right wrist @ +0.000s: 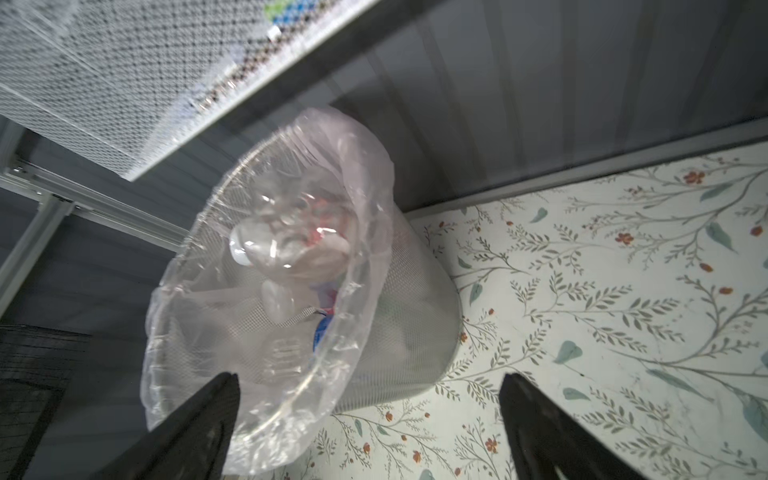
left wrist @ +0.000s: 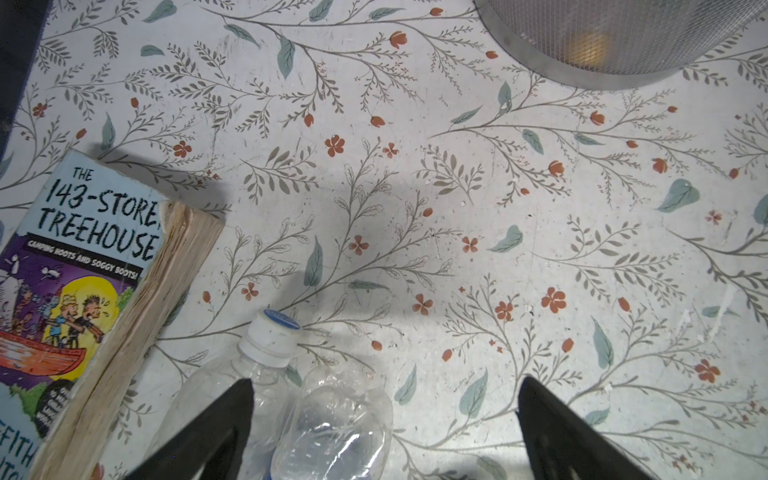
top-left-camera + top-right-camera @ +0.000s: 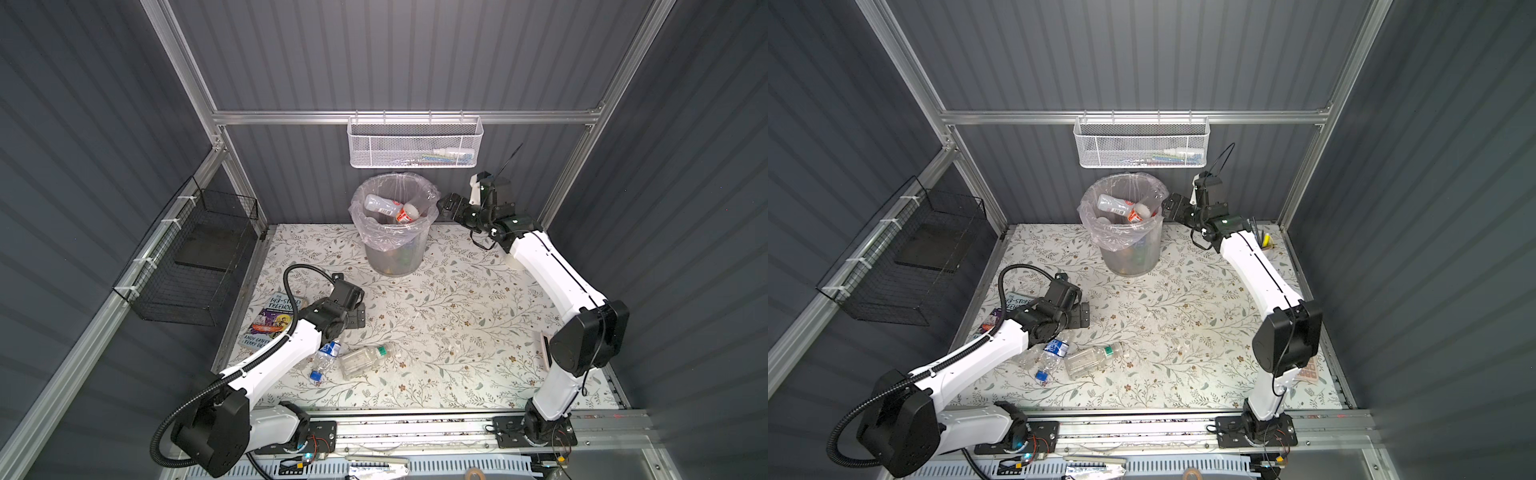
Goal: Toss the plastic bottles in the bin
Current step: 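Grasp the clear green-labelled bottle with the left gripper while the right gripper withdraws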
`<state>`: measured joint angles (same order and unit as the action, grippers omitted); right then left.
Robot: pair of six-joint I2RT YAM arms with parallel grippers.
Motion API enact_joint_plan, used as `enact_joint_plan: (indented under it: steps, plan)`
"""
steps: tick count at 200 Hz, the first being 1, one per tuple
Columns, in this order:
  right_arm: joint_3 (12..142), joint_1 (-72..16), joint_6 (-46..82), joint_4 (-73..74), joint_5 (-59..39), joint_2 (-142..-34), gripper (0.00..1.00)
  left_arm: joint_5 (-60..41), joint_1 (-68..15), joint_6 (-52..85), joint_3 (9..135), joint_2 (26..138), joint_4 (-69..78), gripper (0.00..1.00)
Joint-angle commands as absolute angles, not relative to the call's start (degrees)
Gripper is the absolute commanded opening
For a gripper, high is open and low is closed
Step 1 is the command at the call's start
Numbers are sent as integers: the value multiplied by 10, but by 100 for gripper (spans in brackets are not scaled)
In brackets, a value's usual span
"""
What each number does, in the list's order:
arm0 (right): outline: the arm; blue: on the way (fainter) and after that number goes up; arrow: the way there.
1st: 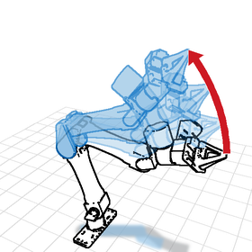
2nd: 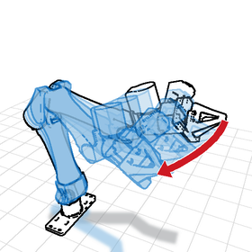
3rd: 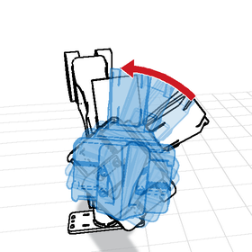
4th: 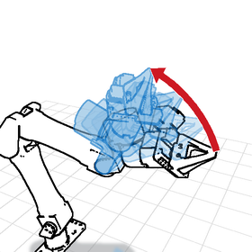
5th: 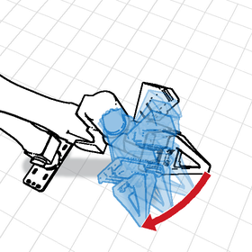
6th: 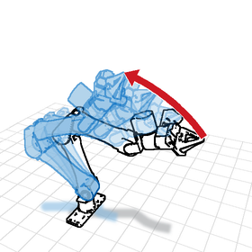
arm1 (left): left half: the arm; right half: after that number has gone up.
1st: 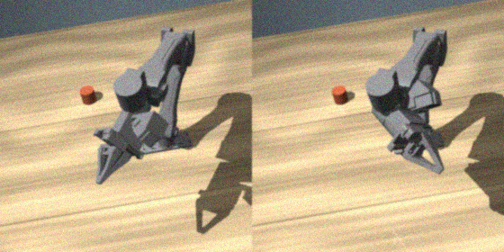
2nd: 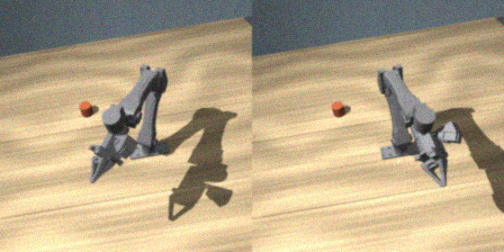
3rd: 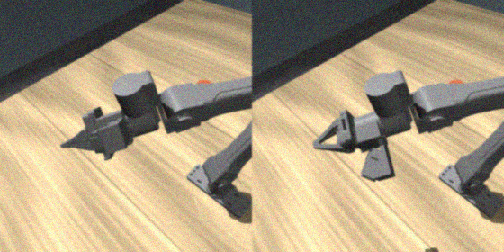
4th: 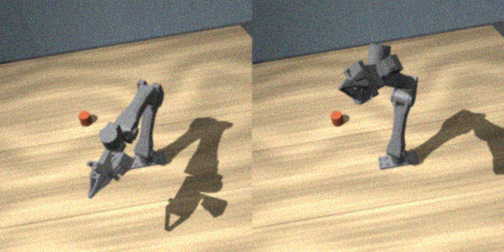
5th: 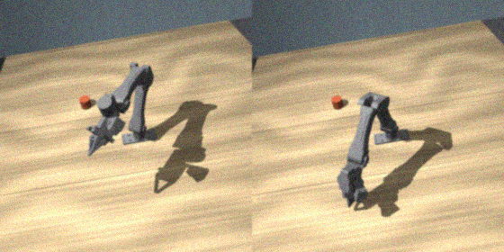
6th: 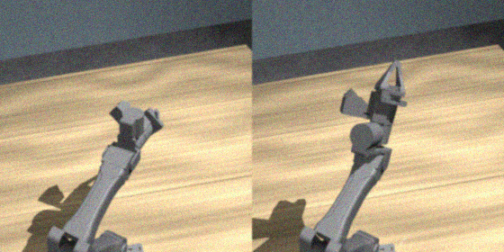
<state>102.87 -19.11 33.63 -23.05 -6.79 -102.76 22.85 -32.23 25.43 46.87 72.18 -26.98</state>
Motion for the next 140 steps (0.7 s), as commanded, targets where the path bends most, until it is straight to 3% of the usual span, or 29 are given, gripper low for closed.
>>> enact_joint_plan:
  steps: [1,70,140]
  plan:
    - [990,-189,347,-200,-93,-1003,98,217,-339,236,481,718,-292,99]
    - [766,-132,381,-129,-95,-885,99,114,-384,173,521,742,-401,99]
    - [653,-81,390,-112,-95,-809,99,46,-460,166,546,810,-467,99]
